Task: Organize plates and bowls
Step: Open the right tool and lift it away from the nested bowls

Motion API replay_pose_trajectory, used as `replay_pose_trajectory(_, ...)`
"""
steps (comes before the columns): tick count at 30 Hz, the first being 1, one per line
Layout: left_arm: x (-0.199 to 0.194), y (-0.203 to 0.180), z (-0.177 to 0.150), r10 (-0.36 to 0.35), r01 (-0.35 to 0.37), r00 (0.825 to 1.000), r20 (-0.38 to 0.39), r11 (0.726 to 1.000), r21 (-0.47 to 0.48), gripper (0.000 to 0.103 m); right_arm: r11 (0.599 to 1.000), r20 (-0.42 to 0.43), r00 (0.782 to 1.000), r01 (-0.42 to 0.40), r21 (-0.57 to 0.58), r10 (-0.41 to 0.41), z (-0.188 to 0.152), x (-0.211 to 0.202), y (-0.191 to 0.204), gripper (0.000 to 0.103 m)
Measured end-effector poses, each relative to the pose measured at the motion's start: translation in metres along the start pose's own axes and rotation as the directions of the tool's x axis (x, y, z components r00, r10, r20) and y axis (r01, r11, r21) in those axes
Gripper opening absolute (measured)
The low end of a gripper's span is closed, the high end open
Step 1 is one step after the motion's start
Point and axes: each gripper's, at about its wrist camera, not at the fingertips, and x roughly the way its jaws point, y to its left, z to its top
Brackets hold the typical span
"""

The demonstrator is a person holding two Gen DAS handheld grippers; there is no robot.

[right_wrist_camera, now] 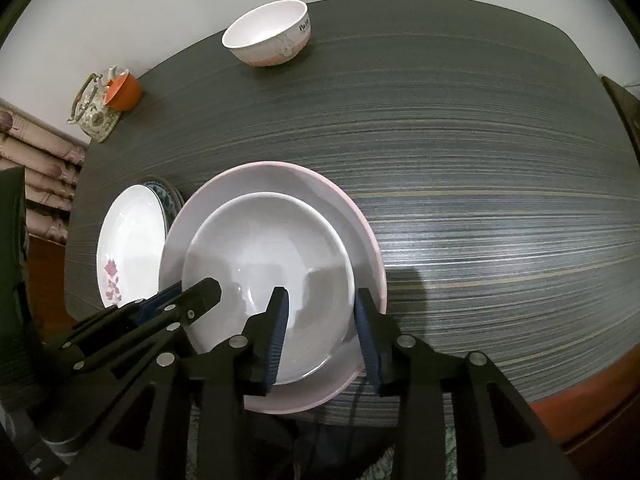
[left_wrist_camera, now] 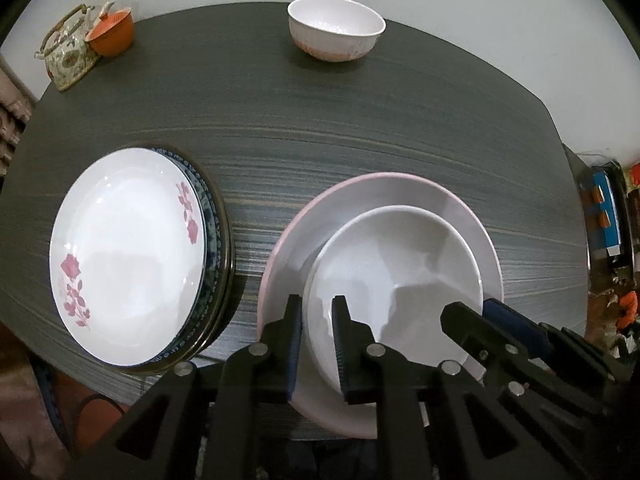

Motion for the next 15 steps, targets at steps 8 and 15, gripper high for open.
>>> replay_pose_trajectory(8, -0.015, 0.001, -0.004, 0.005, -0.005, 0.999, 0.054, 1.000, 0.013, 0.019, 1.000, 0.029, 1.000, 0.002, -0.016, -0.002, 0.002, -0.007, 0.002, 0.034)
replay_pose_trajectory(15, -0.032, 0.003, -0.001, -0.005, 0.002, 0.994, 0.112, 1.000, 0.029, 0.033, 1.000, 0.075, 0.997, -0.001, -0.017, 0.002, 0.008, -0.023, 0.002, 0.038)
